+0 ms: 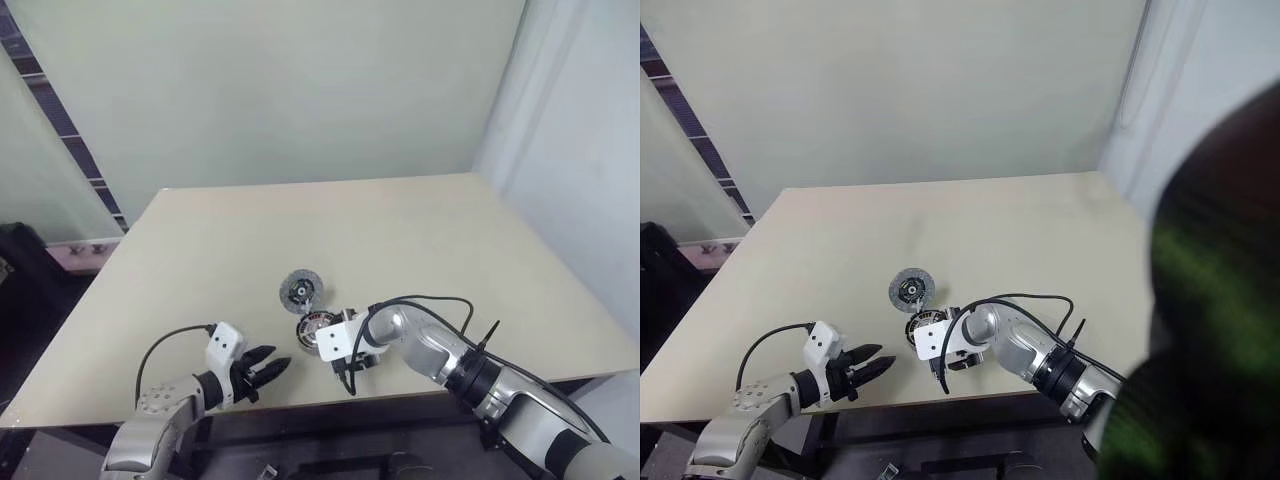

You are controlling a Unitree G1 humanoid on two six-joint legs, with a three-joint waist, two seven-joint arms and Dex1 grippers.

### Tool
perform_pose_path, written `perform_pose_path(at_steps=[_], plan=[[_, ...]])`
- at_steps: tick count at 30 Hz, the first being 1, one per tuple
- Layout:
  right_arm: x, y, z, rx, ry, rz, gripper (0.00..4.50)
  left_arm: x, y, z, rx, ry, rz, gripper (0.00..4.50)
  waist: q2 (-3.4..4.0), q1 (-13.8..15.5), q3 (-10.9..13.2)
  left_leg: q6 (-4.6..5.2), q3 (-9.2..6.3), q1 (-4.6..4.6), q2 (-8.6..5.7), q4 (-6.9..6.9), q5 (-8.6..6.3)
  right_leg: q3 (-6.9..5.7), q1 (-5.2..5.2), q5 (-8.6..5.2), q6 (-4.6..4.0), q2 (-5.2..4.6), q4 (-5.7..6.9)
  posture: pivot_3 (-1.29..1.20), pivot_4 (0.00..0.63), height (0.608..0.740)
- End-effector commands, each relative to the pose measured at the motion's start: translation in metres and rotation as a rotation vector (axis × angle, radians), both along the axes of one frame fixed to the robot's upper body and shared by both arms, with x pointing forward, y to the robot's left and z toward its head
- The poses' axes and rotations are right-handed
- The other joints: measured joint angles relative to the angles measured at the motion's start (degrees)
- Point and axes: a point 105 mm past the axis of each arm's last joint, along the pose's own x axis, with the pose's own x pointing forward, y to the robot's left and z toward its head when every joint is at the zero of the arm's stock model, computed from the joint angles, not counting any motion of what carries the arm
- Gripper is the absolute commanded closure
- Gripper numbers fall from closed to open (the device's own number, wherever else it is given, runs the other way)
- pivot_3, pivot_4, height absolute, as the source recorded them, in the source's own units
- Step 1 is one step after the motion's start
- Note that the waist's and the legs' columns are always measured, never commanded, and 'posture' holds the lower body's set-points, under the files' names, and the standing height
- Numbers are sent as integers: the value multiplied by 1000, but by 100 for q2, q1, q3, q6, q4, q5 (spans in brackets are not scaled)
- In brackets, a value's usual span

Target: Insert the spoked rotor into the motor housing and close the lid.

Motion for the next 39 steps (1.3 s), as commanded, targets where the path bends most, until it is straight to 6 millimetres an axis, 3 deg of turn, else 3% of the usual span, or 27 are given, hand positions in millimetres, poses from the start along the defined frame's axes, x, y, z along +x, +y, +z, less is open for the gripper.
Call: perform_pose_path(at_steps=[1,4,21,24,34,36,39], plan=[[7,5,11,-14,-51,20,0,4,-4,14,-3,-55,-22,3529,0,6,0,0,0,0,0,1,0,0,0,0,0,0,0,0,0,740],[7,5,9,-19,-54,25,0,5,-4,14,-3,-60,-21,4465,0,9,0,0,1,0,0,2,0,0,0,0,0,0,1,0,0,740],[15,3,-3,-47,-17,-49,0,4,-4,11,-3,-69,-20,4465,-1,5,-3,0,2,8,1,4,0,0,5,1,-1,0,4,0,0,740],[16,5,-5,-35,-8,-68,617,4,-4,11,-4,-70,-19,4500,-1,-4,-3,-1,1,11,2,6,2,0,8,1,-1,2,8,0,0,740],[16,10,-9,-10,9,-100,4036,2,-4,10,-6,-72,-9,4500,-6,-12,-9,-5,-1,12,3,12,4,0,10,1,-1,4,11,0,0,740],[17,11,-8,0,11,-113,4398,2,-4,10,-7,-73,-8,4500,-6,-8,-8,-5,-1,12,4,12,4,0,8,2,-2,4,13,0,0,740],[19,12,-6,18,14,-138,4417,2,-5,10,-9,-74,-6,4500,-5,-8,-8,-5,-1,11,4,16,5,-1,10,1,-3,4,13,0,0,740]])
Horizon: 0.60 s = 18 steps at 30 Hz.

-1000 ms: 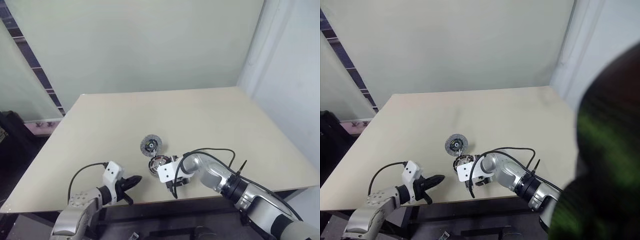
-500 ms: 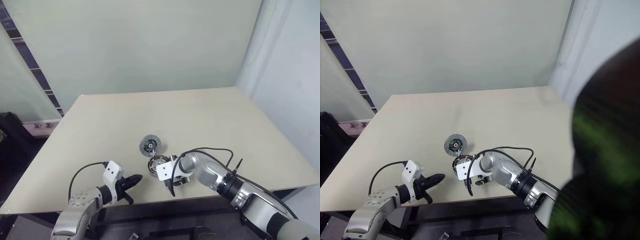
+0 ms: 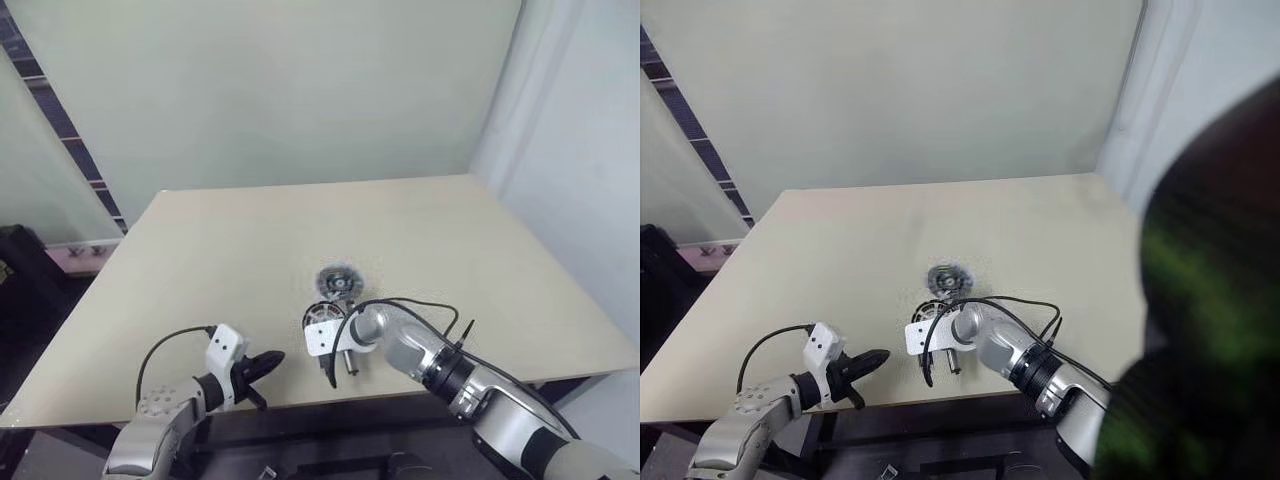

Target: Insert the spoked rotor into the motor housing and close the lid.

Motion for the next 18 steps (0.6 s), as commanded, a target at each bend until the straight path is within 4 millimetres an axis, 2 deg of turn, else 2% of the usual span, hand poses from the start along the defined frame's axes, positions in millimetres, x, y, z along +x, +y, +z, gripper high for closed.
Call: perform_pose_path(at_steps=[1,8,18], plan=[[8,-2,5,21,-11,-48,4418,4,-3,11,-2,-55,-10,4500,0,0,0,0,0,0,0,1,0,0,0,0,0,0,0,0,0,740],[8,-6,14,67,45,-142,4419,7,-3,10,-2,-57,-9,4500,1,11,1,0,-1,-1,0,3,0,-1,0,0,0,0,1,0,0,740],[-19,-14,41,107,239,-211,4422,8,-7,8,-7,-58,-20,4500,2,31,2,-1,-7,-16,-14,-8,-11,0,-9,2,3,-10,-9,0,0,740]])
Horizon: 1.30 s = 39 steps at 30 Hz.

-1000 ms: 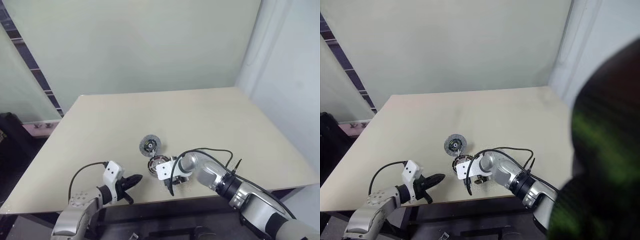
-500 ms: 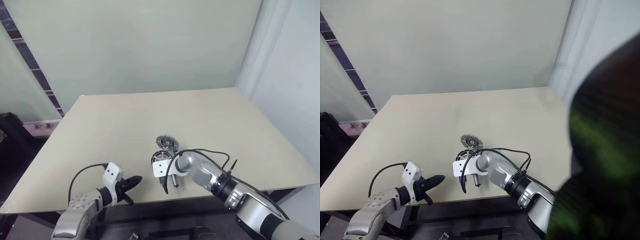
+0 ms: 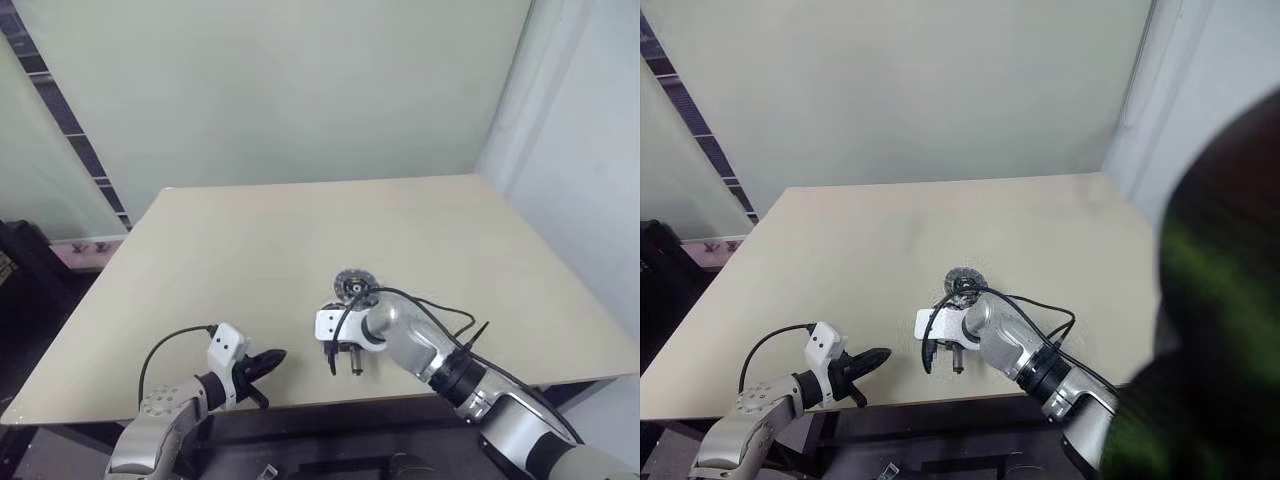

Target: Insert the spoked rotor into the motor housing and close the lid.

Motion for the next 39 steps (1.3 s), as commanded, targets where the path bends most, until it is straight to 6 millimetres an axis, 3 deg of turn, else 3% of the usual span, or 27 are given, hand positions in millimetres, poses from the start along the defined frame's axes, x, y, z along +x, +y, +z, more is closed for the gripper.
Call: perform_pose_path(at_steps=[1,9,16,24,28,33,38,39], plan=[[-7,7,26,76,8,0,4422,4,-5,6,0,-38,-22,4500,0,-3,1,0,0,0,0,-1,0,0,0,0,0,0,0,0,0,740],[-23,6,26,139,160,-115,4483,7,-11,3,-12,-36,-33,4500,0,-12,1,-2,0,5,10,3,0,-13,2,-1,0,1,5,0,0,740],[-16,20,11,227,239,-338,4483,9,-16,3,-26,-41,-39,4500,-1,-9,0,-2,1,5,10,10,0,-16,4,0,0,0,7,0,0,740],[-14,37,26,313,184,-310,4483,6,-16,4,-29,-46,-32,4500,0,-9,0,-2,-1,4,9,4,0,-16,2,0,1,0,5,0,0,740],[-13,33,35,306,127,-250,3585,6,-15,5,-28,-47,-26,4500,0,-12,0,-2,0,3,8,7,0,-16,3,0,1,-2,3,0,0,740],[-3,20,46,259,-22,-172,1859,7,-15,5,-25,-45,-23,4500,0,-13,1,-2,-1,4,10,6,0,-21,3,0,0,-1,4,0,0,740],[-15,8,42,136,-44,-34,105,10,-15,6,-22,-46,-28,4500,0,-12,1,-2,-1,3,10,6,0,-21,4,0,1,-1,1,0,0,740],[-19,5,40,106,-31,-2,48,11,-15,7,-21,-47,-30,4500,0,-12,1,-2,-1,3,10,6,0,-21,3,0,1,-1,1,0,0,740]])
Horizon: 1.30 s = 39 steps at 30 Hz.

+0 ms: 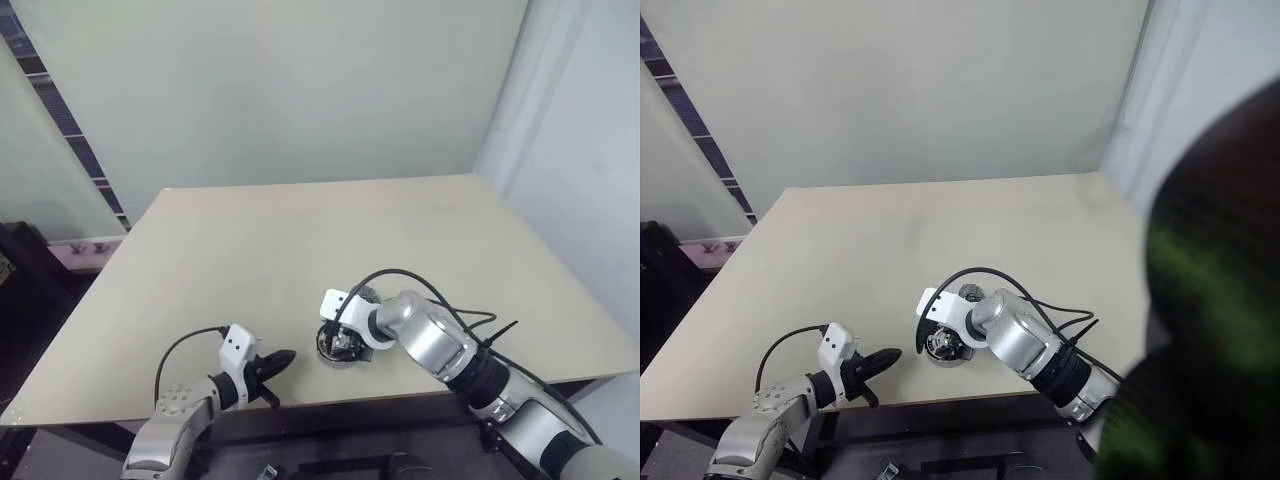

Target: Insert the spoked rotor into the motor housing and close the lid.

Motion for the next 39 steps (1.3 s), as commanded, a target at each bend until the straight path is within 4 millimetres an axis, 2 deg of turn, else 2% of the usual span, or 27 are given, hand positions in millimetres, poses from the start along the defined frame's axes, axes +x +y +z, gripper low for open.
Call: perform_pose_path(at_steps=[1,9,25,28,37,39], plan=[[-15,6,9,-49,-23,149,48,8,-2,13,7,-53,-15,4500,-1,2,0,0,-1,0,0,0,0,0,0,0,0,0,0,0,0,740],[-23,5,-9,-158,-18,244,48,6,-4,14,3,-58,-21,4500,0,-2,0,0,0,1,3,0,0,-4,0,0,0,0,0,0,0,740],[-10,12,-25,-161,-23,228,48,3,-2,14,6,-58,-2,4500,0,0,0,0,-1,1,2,1,0,-4,1,0,0,0,0,0,0,740],[-10,14,-28,-161,-22,228,635,3,-2,14,6,-60,0,4500,0,0,0,0,-1,2,3,1,0,-4,1,0,0,0,2,0,0,740],[-8,16,-35,-152,-30,197,3798,3,-1,14,3,-63,7,4500,0,0,-1,0,-1,3,3,1,0,-4,1,0,0,0,3,0,0,740],[-5,17,-37,-141,-31,170,4376,3,-1,14,3,-65,9,4500,-5,-10,-4,0,-1,7,3,1,0,-4,5,0,0,0,3,0,0,740]])
